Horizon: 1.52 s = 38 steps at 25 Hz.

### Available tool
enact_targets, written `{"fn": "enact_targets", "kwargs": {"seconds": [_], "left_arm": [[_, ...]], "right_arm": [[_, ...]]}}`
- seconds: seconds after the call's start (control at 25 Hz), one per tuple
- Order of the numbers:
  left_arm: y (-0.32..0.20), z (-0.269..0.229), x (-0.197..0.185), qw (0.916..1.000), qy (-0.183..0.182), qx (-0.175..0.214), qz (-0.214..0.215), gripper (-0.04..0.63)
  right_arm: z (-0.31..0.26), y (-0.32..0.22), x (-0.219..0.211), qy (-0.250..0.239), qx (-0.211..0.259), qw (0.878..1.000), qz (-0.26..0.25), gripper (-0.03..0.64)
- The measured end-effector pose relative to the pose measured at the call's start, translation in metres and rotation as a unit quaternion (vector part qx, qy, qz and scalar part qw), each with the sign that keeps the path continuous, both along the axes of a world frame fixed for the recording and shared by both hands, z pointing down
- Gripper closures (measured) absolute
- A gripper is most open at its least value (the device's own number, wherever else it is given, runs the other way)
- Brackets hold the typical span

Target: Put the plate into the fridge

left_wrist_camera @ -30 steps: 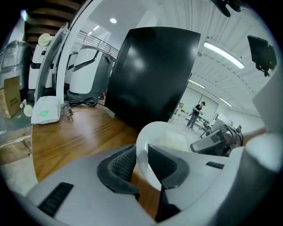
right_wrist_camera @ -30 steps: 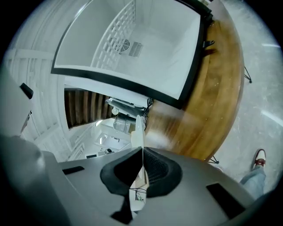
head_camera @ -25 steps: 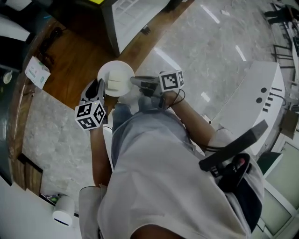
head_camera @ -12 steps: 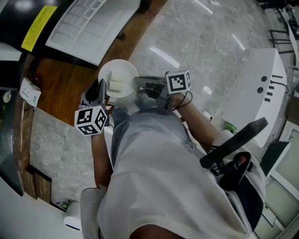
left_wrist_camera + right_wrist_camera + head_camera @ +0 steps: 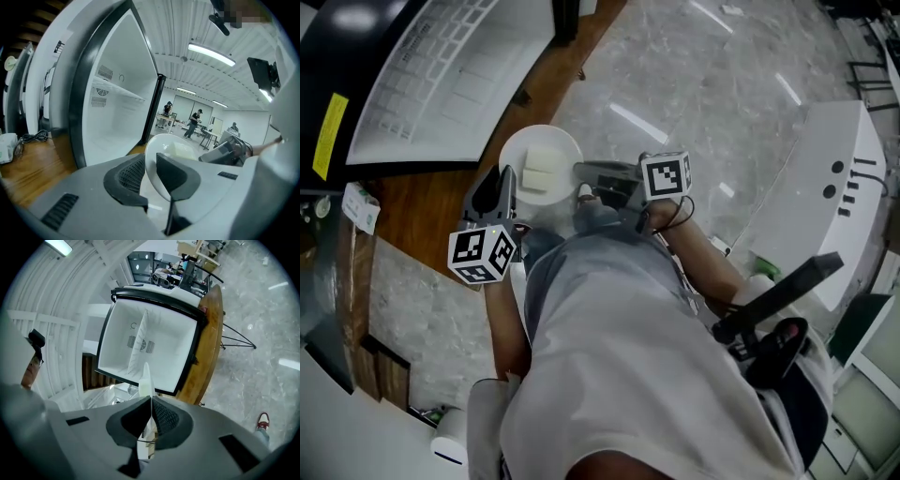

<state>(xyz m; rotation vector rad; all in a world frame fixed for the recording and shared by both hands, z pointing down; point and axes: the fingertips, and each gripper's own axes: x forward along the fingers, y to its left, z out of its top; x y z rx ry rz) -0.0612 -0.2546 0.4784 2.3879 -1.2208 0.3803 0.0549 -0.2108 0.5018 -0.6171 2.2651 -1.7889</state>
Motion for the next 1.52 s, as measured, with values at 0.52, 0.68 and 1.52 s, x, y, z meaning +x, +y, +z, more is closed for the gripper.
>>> {"fn": "enact_targets", "kwargs": {"seconds": [0.52, 0.68, 1.52], "left_arm": [[-0.054, -0.088, 0.052, 0.9937, 0.041, 0.099, -0.032, 0.501], [-0.076, -0.120, 0.052, 0.9881, 0.036, 0.141, -0.050, 0.500], [-0.260, -0.185, -0.053, 0.9367, -0.059, 0.230, -0.257, 0.542]], "right_arm": [[-0.085, -0.057, 0.051, -0.043, 0.037, 0.998, 0.000, 0.595], [-0.109, -0.081, 0.051, -0.065, 0.053, 0.996, -0.004, 0.595], [-0.147, -0.316, -0.036, -0.103, 0.010, 0.991, -0.080, 0.595]]}}
